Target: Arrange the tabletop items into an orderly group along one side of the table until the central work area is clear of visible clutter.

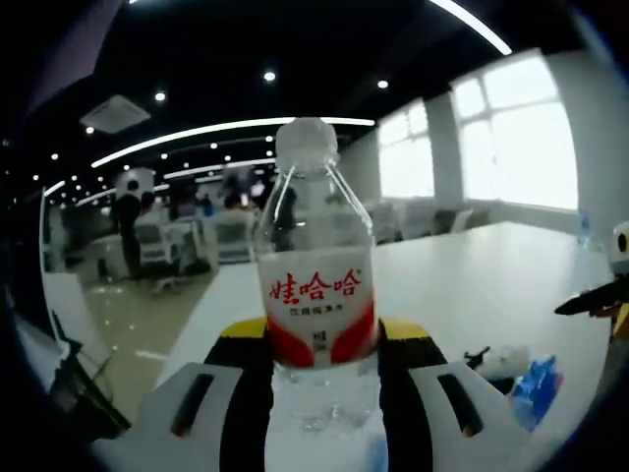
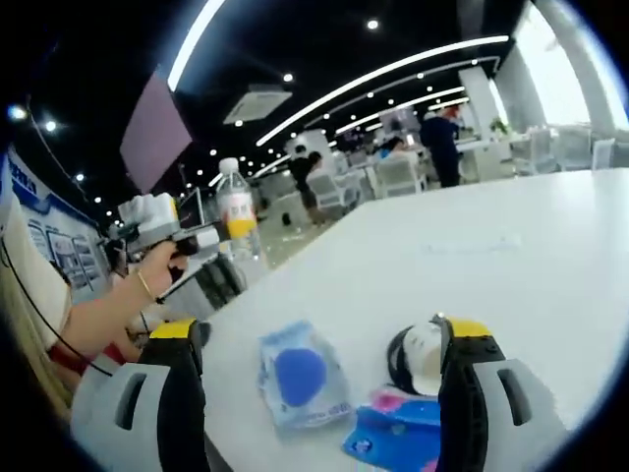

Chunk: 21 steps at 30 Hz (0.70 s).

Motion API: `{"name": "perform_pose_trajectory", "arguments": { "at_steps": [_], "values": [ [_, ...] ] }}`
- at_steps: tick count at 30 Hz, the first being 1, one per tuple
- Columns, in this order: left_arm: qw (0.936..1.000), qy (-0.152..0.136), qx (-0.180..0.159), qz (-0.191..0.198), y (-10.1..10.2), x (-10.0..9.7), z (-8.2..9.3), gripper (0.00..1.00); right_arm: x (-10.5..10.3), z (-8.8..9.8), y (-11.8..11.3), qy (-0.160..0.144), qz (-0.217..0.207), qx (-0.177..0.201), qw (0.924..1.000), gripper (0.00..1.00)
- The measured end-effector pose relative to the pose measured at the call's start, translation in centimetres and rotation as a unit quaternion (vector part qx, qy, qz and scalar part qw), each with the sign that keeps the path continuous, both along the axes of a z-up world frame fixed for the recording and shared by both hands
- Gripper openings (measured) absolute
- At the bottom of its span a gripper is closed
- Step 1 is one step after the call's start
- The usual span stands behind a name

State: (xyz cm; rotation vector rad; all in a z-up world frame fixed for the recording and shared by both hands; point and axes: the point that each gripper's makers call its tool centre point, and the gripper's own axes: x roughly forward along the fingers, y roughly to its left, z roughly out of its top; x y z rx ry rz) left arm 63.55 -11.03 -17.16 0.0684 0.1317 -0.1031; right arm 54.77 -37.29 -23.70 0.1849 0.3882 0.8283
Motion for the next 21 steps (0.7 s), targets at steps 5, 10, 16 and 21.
{"name": "perform_pose_trajectory", "arguments": {
  "at_steps": [5, 10, 16, 21],
  "values": [
    [1.0, 0.007, -0.003, -0.003, 0.3, 2.4, -1.6, 0.38, 0.6, -1.8, -0.6, 0.021, -0.009, -0.008, 0.9997, 0.99],
    [0.9999, 0.01, -0.002, -0.009, 0.1, 4.4, -2.8, 0.38, 0.8, -3.2, -1.1, 0.039, -0.015, -0.015, 0.999, 0.96],
    [0.9999, 0.008, -0.014, -0.002, 0.4, 6.9, -4.0, 0.38, 0.9, -3.8, -1.4, 0.05, -0.017, -0.02, 0.9984, 0.97],
    [0.9997, 0.003, -0.023, 0.007, 1.2, 8.5, -5.3, 0.37, 1.5, -3.6, -2.2, 0.062, -0.037, 0.002, 0.9974, 0.99]
  ]
}}
